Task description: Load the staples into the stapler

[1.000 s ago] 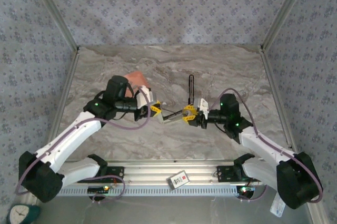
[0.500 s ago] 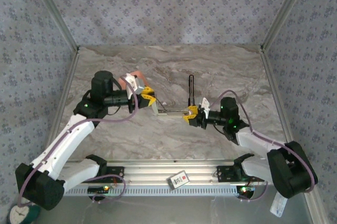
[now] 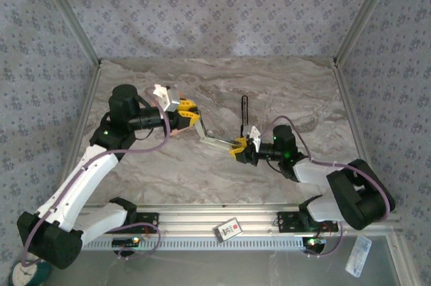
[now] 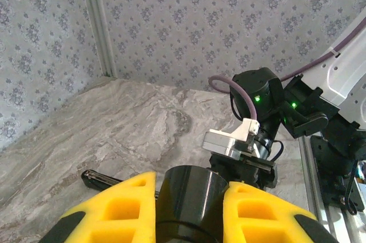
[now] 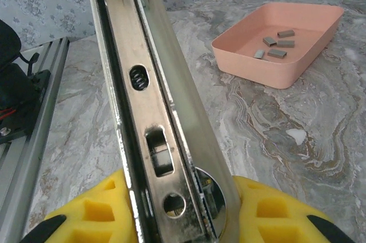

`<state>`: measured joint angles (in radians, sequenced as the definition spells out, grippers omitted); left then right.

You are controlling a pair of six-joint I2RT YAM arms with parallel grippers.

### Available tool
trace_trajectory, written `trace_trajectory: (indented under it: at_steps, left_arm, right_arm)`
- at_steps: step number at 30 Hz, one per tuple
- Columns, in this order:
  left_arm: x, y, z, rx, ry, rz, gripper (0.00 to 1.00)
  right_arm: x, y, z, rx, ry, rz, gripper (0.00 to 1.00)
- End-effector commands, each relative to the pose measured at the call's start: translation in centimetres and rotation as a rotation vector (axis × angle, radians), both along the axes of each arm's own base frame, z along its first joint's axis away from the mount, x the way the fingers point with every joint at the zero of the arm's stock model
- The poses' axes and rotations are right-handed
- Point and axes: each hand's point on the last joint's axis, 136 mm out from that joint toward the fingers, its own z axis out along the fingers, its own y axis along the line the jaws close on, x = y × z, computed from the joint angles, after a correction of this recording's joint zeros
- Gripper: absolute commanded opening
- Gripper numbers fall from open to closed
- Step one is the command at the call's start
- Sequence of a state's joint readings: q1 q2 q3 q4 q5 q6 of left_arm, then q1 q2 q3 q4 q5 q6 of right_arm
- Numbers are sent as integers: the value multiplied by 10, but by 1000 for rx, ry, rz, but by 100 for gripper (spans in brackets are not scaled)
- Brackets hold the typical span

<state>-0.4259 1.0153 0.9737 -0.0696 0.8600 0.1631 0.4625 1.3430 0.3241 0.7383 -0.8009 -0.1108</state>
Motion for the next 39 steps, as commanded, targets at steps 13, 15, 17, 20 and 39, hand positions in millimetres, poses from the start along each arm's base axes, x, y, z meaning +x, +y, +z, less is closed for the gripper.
trace_trajectory:
  at_steps: [13, 15, 17, 20, 39]
  left_arm:
    - [0, 14, 89, -133, -268, 93, 0]
    - [1, 14, 84, -119, -267, 89, 0]
    - [2, 12, 79, -103, -268, 82, 0]
    - [2, 7, 72, -86, -265, 64, 0]
    - [-18, -15, 59, -82, -242, -85, 0]
  right_arm:
    - [20, -12, -10, -138, 13, -144, 54]
    - [18, -10, 6, -145, -25, -132, 55]
    - [15, -6, 27, -152, -77, -112, 56]
    - [13, 0, 60, -140, -155, -84, 59]
    - [-10, 87, 154, -18, -282, 292, 62]
